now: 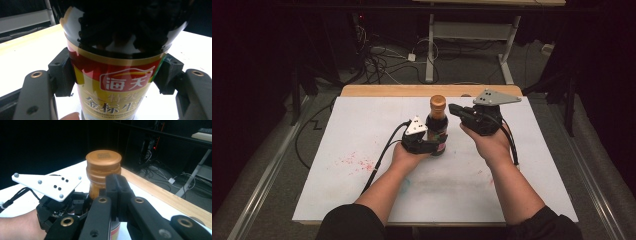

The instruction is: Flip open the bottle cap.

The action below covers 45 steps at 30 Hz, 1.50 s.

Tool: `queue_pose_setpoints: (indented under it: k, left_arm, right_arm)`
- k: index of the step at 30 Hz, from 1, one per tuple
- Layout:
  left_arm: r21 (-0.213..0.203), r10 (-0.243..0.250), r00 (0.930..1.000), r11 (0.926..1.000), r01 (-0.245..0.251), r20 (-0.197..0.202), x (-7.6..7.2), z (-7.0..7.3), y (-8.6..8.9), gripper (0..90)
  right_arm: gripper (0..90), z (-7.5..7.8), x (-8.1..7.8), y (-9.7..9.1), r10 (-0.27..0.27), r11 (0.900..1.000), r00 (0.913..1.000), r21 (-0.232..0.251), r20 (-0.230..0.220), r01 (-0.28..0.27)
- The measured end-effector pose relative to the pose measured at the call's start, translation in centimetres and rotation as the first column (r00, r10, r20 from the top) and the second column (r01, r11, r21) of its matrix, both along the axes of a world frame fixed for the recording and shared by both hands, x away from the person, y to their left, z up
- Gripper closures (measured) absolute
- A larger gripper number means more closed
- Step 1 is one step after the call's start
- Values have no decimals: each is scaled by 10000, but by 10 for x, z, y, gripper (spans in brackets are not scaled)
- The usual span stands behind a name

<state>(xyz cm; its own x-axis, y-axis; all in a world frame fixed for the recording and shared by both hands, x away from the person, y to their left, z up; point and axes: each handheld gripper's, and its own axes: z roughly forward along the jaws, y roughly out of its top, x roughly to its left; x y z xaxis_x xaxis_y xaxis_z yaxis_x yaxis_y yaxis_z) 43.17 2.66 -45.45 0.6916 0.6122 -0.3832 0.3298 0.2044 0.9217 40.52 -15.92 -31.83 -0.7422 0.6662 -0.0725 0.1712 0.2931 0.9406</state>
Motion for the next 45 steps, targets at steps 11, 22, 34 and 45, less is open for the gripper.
queue_pose_setpoints:
  k: [11,22,34,45]
  left_arm:
    - [73,-106,9999,9999,106,22,0,0,1,288]
    - [-169,-104,9999,9998,104,31,-1,0,-1,287]
    - [-310,132,9999,9994,-130,71,-1,-1,-3,291]
    - [-429,246,9997,9988,-243,63,-2,-1,-4,295]
  right_arm:
    - [900,2,5,3,-52,9998,9999,-212,-92,50]
    - [900,4,6,8,-32,9989,9999,-466,-103,28]
    - [900,8,6,11,-122,9976,9999,-685,-50,119]
    - [900,12,5,15,-240,9942,9997,-1046,53,244]
